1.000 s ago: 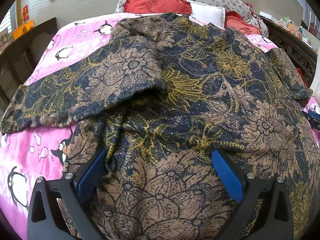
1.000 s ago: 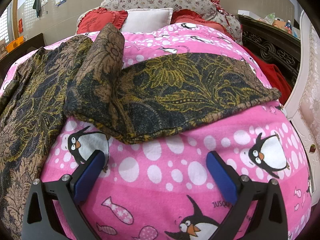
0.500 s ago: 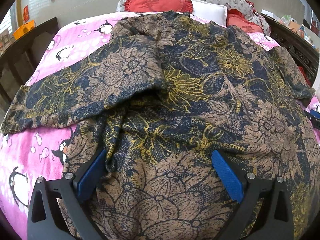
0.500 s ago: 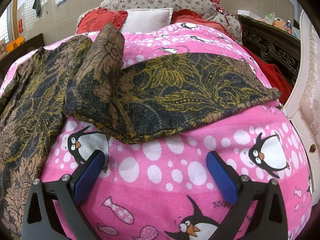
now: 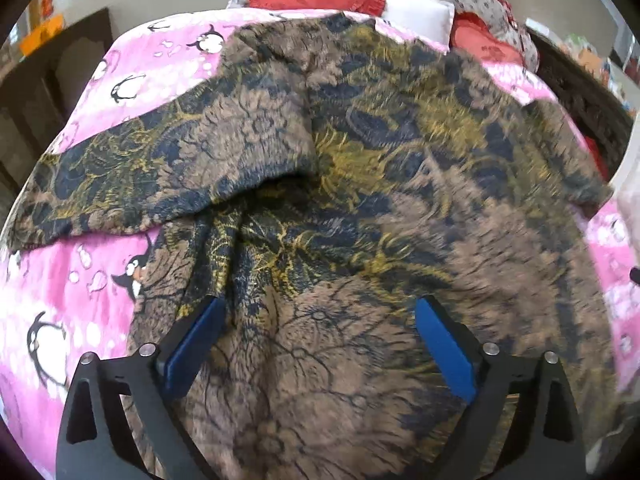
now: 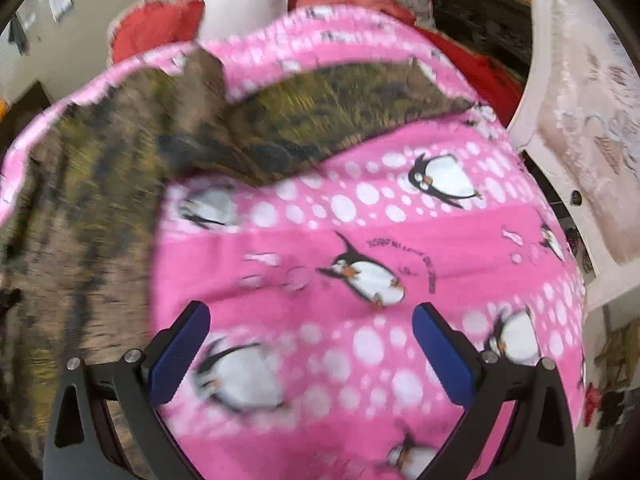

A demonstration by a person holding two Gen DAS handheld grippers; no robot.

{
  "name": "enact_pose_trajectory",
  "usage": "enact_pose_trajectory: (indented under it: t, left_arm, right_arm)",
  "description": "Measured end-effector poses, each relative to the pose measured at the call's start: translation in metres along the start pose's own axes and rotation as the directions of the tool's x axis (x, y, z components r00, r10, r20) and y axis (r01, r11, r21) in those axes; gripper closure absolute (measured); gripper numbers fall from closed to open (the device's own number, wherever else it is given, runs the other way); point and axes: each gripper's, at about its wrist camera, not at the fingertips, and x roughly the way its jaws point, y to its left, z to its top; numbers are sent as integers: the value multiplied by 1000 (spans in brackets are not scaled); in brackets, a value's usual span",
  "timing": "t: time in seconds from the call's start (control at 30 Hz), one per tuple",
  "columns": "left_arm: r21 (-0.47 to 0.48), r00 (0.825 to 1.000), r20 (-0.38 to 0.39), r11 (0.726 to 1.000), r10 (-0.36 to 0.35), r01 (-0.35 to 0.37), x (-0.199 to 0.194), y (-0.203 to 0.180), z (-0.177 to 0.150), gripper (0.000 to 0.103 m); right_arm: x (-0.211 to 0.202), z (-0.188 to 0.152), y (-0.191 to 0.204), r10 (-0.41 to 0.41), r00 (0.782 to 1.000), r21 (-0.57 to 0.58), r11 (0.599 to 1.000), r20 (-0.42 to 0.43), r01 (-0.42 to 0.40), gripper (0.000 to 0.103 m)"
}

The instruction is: Fold small clothes

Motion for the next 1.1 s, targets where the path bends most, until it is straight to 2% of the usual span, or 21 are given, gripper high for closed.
enact_pose_trajectory:
  t: [0.13, 0.27, 0.33, 0.5, 0.7, 1.1]
  left_arm:
    - [8, 999, 51, 1000, -5, 5, -38, -9, 7, 23]
    - [20, 996, 85, 1000, 14, -16, -67, -17, 12, 23]
    - [23, 995, 101, 999, 26, -28, -79, -22, 13, 23]
    - [27, 990, 135, 999, 37, -41, -90, -29, 18, 23]
    - [8, 990, 137, 1000, 22, -24, -92, -29, 15, 23]
    - [24, 988, 157, 1000, 5, -9, -106, -36, 6, 23]
  right_arm:
    - [-39, 3, 36, 53, 994, -14, 999, 91, -52, 0]
    - [-73, 8, 93, 75, 975, -110, 993, 208, -52, 0]
    - [-82, 12, 114, 75, 970, -139, 989, 232, -44, 0]
    - [-87, 7, 147, 100, 971, -188, 980, 217, -59, 0]
    - [-88, -6, 150, 87, 975, -191, 980, 203, -48, 0]
    - [-115, -14, 142, 81, 969, -154, 987, 234, -46, 0]
